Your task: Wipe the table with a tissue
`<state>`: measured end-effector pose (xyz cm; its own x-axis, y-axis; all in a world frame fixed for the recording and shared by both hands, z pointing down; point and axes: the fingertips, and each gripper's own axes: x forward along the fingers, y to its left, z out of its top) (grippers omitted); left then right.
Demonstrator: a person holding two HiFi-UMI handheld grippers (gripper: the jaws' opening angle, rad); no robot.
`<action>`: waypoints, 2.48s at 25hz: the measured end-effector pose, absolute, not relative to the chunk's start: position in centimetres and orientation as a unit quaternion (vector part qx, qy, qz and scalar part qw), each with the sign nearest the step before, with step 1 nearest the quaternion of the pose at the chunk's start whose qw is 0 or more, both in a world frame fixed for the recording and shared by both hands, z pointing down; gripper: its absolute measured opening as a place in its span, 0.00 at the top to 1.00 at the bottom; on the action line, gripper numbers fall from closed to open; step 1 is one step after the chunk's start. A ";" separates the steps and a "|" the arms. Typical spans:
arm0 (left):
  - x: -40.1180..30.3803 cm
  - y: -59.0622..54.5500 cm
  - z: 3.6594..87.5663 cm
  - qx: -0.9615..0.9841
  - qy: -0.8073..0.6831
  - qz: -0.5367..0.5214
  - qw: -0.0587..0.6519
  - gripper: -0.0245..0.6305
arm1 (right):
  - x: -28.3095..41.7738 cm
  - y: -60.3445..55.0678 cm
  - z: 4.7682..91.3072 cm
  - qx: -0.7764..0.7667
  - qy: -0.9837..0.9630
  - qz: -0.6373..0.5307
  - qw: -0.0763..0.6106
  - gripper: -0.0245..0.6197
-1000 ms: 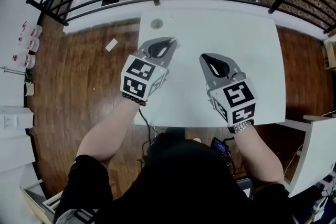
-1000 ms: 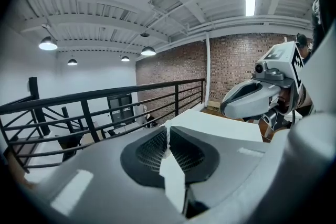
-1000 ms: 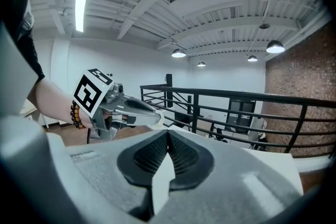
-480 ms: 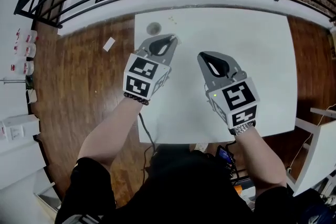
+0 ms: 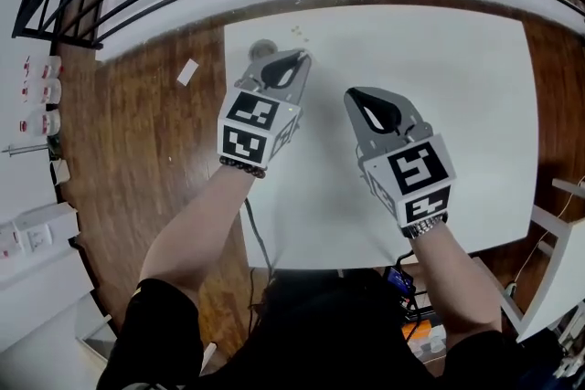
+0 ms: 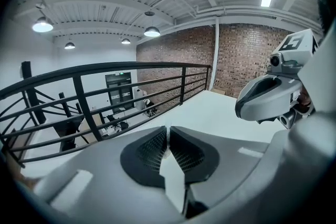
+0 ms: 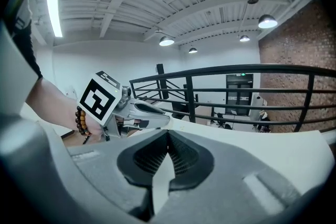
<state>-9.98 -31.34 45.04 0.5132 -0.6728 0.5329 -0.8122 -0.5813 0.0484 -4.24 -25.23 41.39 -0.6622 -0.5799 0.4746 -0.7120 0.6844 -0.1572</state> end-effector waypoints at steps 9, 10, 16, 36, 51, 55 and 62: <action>-10.1 -34.1 48.8 0.853 -0.434 0.241 0.162 0.91 | -4.7 -27.5 44.1 0.367 -0.892 0.178 0.196 0.98; -10.1 -34.4 49.2 0.853 -0.433 0.243 0.161 0.91 | -4.8 -27.7 44.4 0.367 -0.892 0.179 0.196 0.98; -10.3 -36.6 50.5 0.851 -0.434 0.245 0.163 0.91 | -5.2 -29.1 45.4 0.369 -0.889 0.183 0.199 0.98; -11.0 -38.1 54.8 0.845 -0.425 0.284 0.156 0.91 | -6.4 -31.2 48.0 0.370 -0.887 0.193 0.199 0.98; -10.8 -38.5 56.1 0.830 -0.402 0.375 0.097 0.91 | -7.4 -31.9 48.7 0.369 -0.886 0.195 0.200 0.98; -11.1 -38.9 56.1 0.827 -0.398 0.386 0.091 0.91 | -7.8 -31.8 49.0 0.364 -0.885 0.204 0.207 0.98; -11.0 -39.2 56.2 0.823 -0.398 0.396 0.085 0.91 | -7.8 -31.9 49.0 0.364 -0.887 0.201 0.202 0.97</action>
